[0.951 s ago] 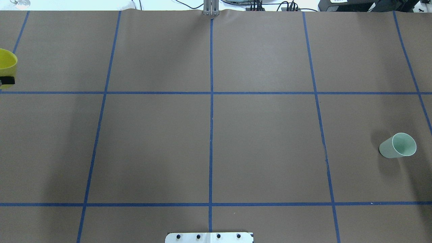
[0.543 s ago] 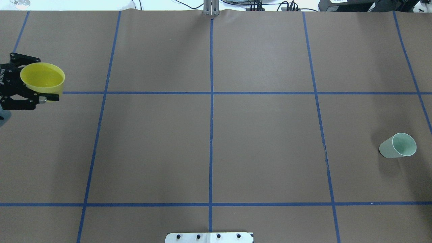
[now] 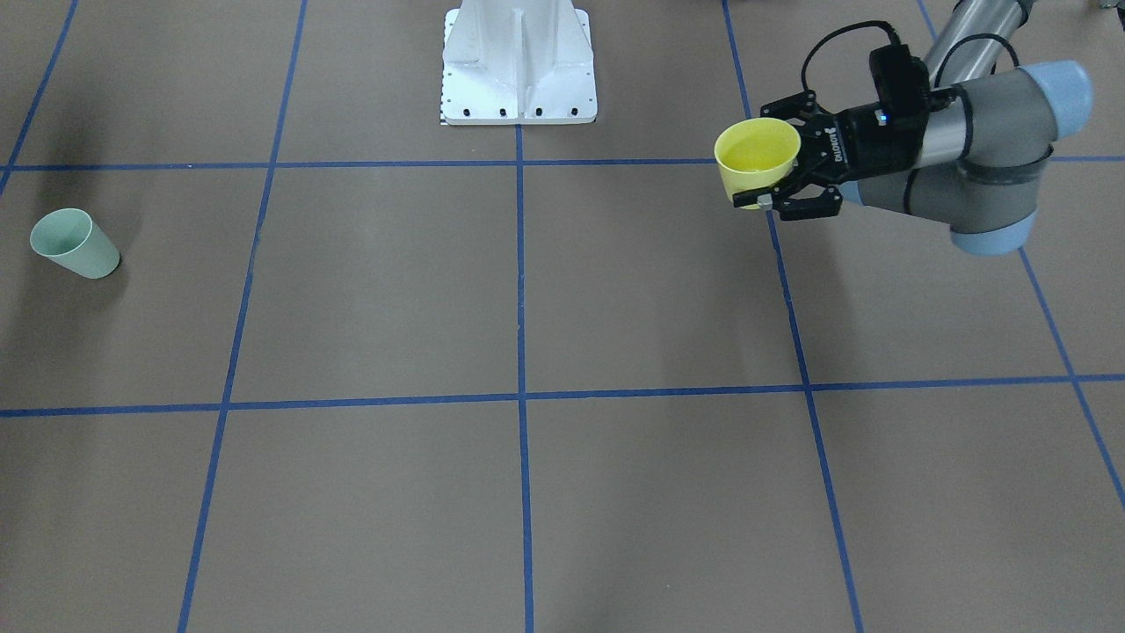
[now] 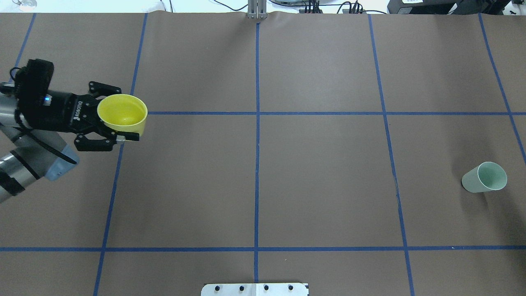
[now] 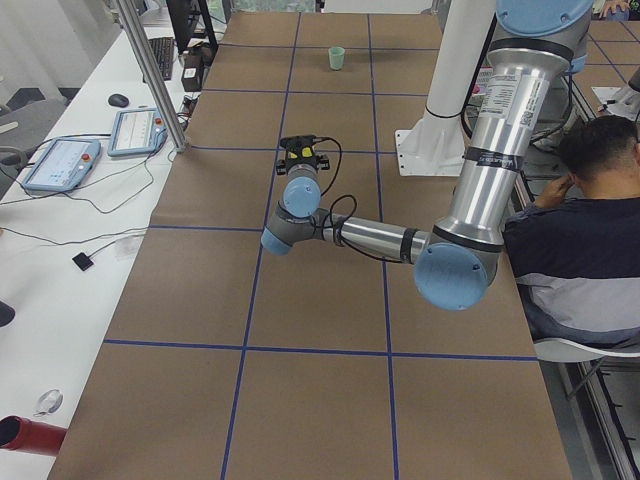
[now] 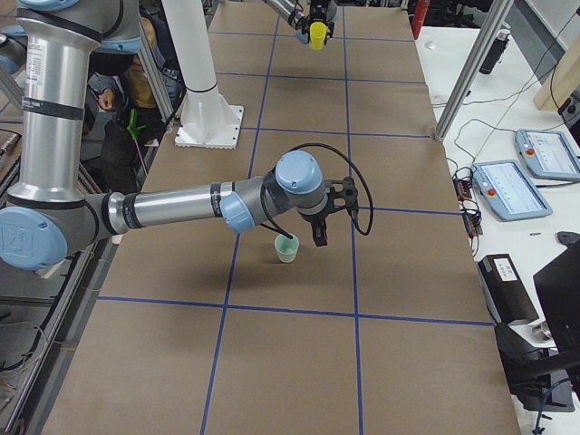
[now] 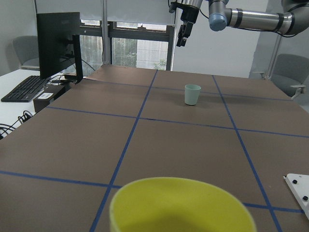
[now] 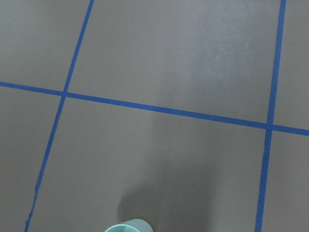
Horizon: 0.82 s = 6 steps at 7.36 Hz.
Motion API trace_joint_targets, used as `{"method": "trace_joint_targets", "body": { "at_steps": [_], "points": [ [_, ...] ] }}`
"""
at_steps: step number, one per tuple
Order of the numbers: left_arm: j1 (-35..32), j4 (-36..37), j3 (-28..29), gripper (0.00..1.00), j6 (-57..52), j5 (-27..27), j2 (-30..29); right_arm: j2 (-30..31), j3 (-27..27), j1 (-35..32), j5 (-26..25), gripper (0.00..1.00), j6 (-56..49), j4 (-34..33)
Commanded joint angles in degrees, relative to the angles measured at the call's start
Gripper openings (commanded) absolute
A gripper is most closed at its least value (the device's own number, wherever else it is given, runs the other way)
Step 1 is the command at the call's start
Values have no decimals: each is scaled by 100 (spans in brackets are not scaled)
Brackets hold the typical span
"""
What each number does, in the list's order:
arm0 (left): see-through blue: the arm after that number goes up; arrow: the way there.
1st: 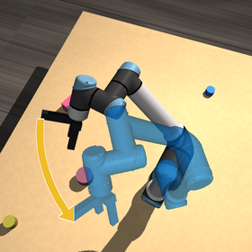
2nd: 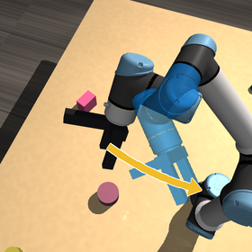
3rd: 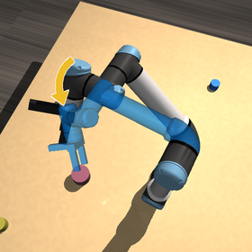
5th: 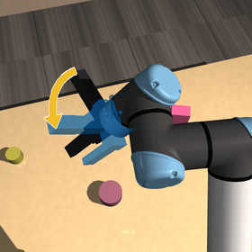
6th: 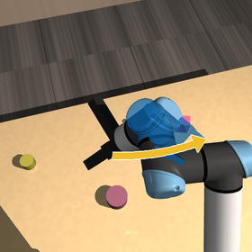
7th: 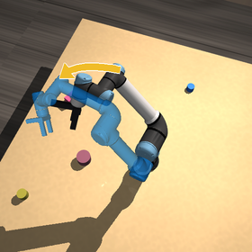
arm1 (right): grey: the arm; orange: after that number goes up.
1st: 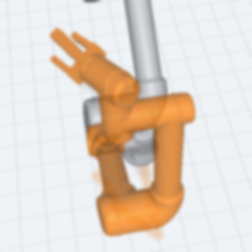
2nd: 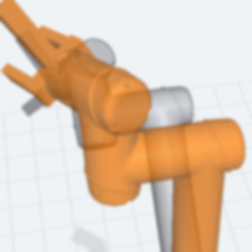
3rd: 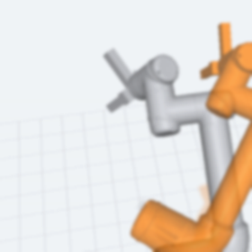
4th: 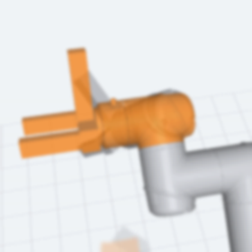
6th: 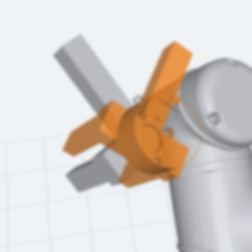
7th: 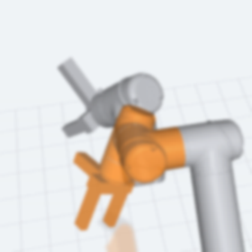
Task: Transfer and stack yellow cup on green cup
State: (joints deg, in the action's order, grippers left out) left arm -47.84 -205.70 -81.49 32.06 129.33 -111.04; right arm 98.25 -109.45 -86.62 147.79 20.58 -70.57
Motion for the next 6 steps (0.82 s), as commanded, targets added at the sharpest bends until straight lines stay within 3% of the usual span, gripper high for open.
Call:
{"method": "trace_joint_targets", "body": {
  "at_steps": [1,6],
  "points": [
    [476,335,238,0,-15,-619,-443,-540,-50,223,110,100,630,-1],
    [529,1162,301,0,-24,-873,-954,-1974,-260,1636,-65,100,2983,-1]
  ]
}}
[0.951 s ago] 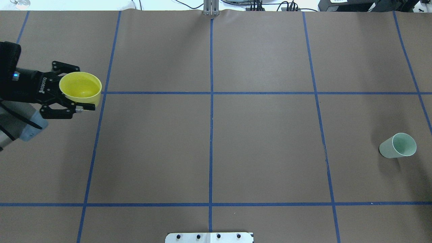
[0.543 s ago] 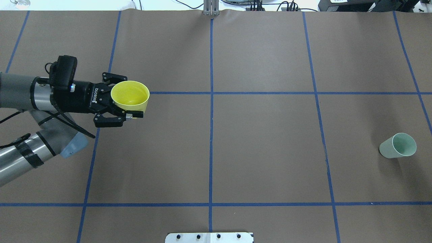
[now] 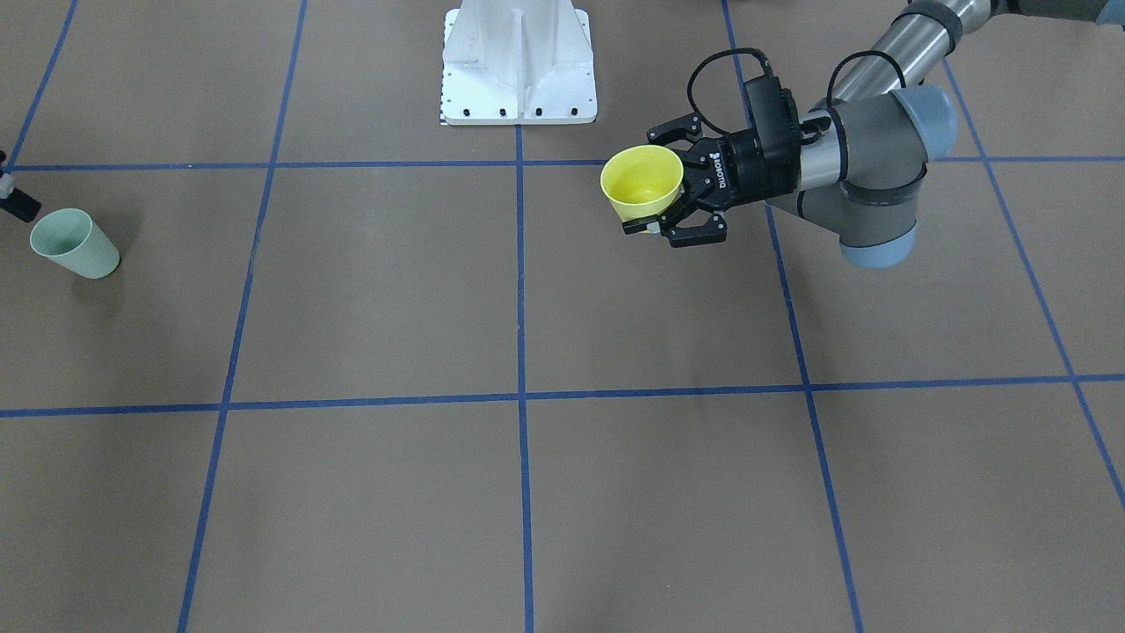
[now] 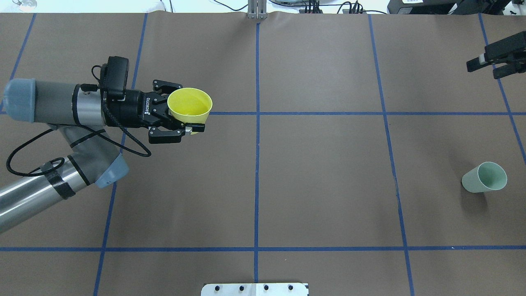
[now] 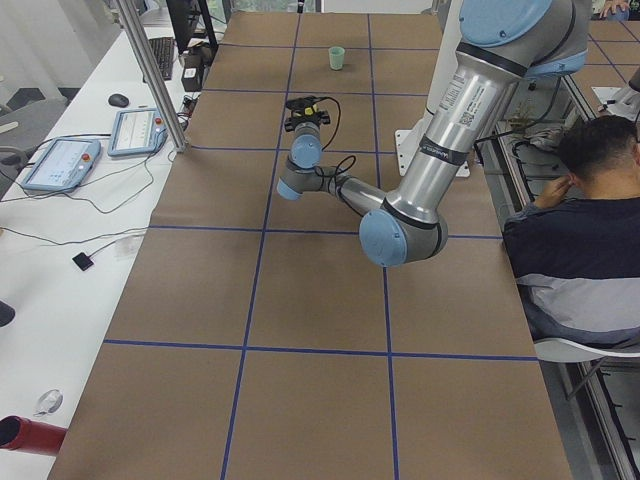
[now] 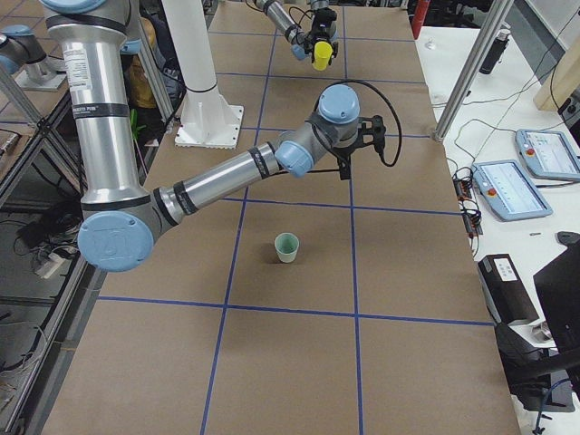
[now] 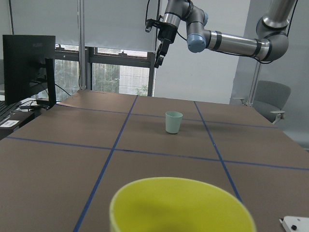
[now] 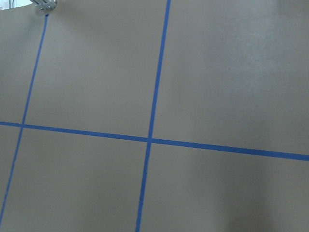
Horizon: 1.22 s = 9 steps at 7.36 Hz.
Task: Transfer and stack yellow cup on green cup
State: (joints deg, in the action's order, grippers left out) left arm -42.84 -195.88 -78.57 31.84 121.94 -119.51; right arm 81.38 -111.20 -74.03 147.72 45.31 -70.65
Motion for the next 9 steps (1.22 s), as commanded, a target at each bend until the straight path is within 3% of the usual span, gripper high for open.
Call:
{"method": "trace_joint_targets", "body": {
  "at_steps": [1,5,7,9],
  "points": [
    [134,216,60,0,-2,-275,-186,-637,-95,755,-216,100,767,-2],
    [241,260,543,0,-107,-381,-625,-1789,-25,2205,-1279,100,2305,-290],
    [258,304,606,0,-624,-373,-626,-2562,-16,2445,-1325,100,2325,-1351],
    [407,304,615,3,-1125,-373,-635,-2924,194,2709,-1334,100,2343,-1547]
  ]
}}
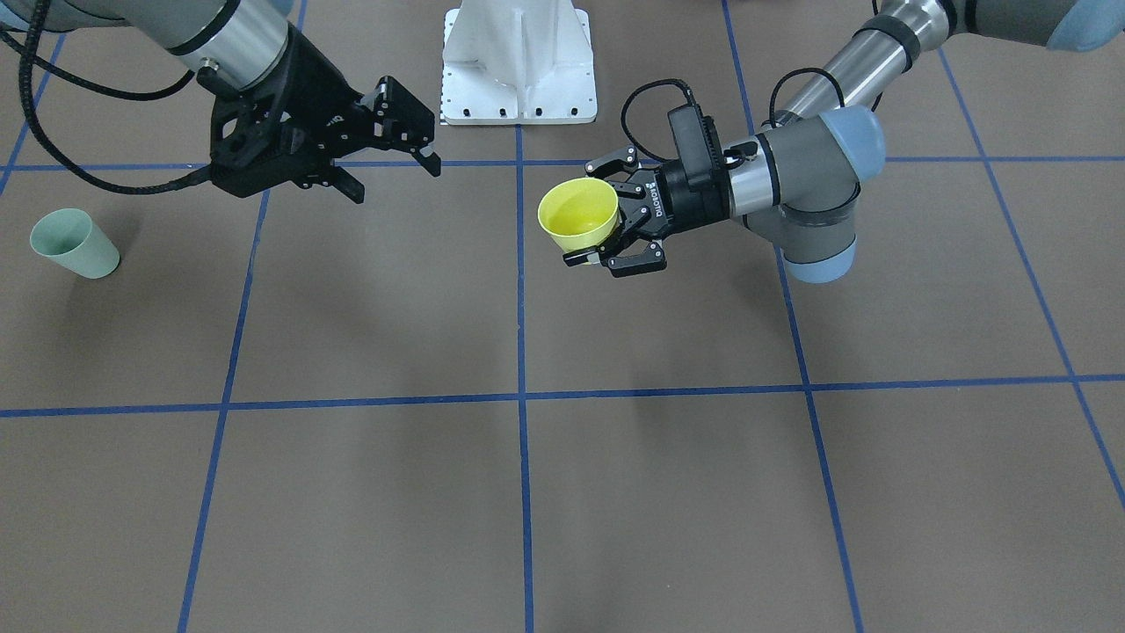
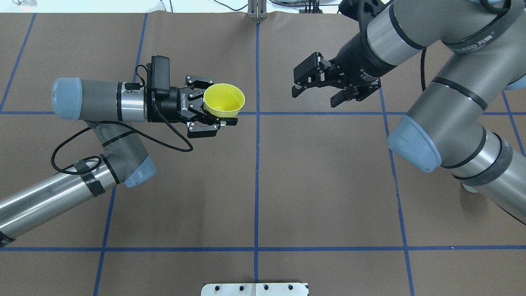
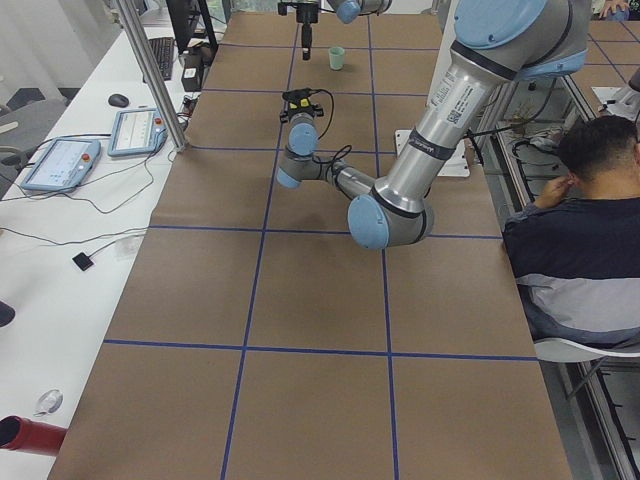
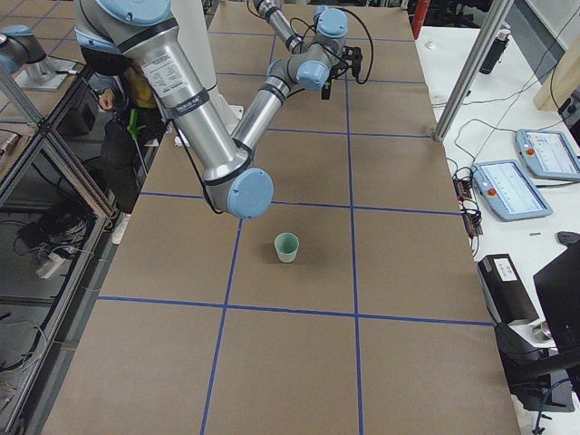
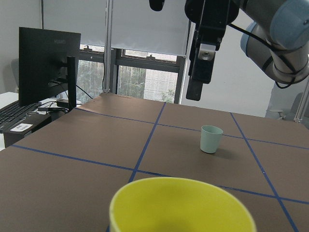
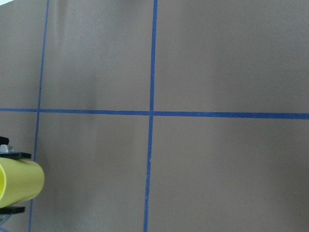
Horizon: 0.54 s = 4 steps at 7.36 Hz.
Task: Transfer and stack yellow cup on green cup
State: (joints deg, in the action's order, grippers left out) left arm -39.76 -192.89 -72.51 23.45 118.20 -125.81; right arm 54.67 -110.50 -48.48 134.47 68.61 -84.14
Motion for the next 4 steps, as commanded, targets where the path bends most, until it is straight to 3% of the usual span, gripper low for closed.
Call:
{"method": "trace_joint_targets", "body": {
  "at_steps": [1,4],
  "points": [
    [170,6,9,4,-306,1,-5,-455,256,268,-26,100,21,-374],
    [232,-3,0,6,-306,-8,-5,-957,607,681,-551,100,652,-428]
  ]
}}
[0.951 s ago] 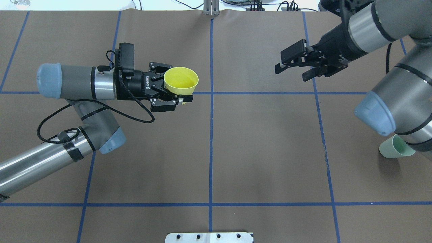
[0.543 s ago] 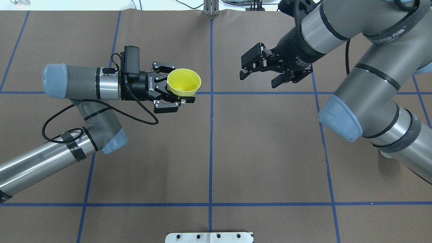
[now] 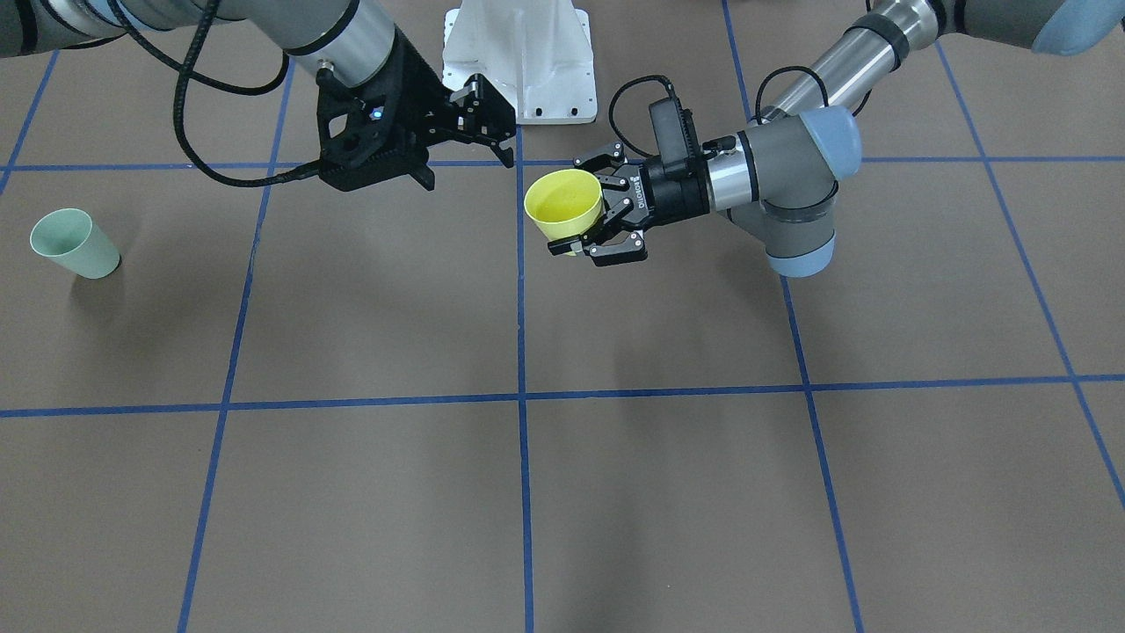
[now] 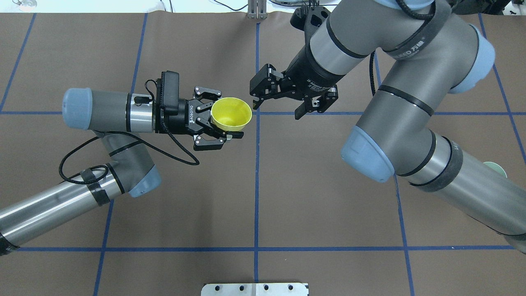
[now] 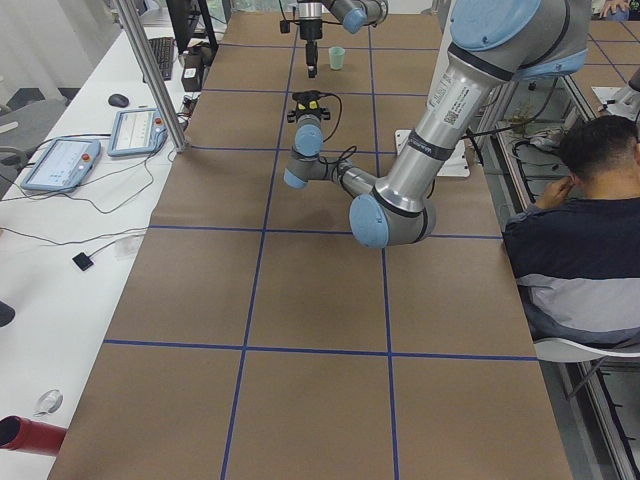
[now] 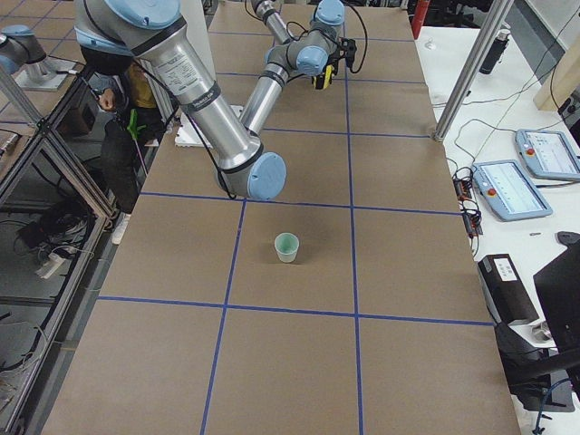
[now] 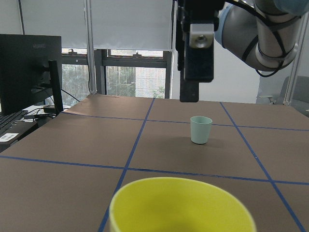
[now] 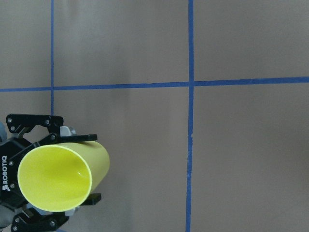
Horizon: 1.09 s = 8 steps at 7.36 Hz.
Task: Transfer and stack yellow cup on green cup
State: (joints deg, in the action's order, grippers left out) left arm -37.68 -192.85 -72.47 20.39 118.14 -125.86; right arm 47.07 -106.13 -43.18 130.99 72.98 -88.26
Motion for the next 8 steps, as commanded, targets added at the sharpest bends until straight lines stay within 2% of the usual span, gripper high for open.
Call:
{"method": "trace_joint_targets", "body": {
  "at_steps": [1,4,8],
  "points": [
    [41,-7,-13,8,0,-1,0,-312,302,283,-414,100,304,-15],
    [50,-33,-48,15,9,-1,0,-287,365,573,-951,100,358,-15],
    [50,-86,-48,18,9,8,18,-208,356,662,-1093,98,279,-15]
  ]
}}
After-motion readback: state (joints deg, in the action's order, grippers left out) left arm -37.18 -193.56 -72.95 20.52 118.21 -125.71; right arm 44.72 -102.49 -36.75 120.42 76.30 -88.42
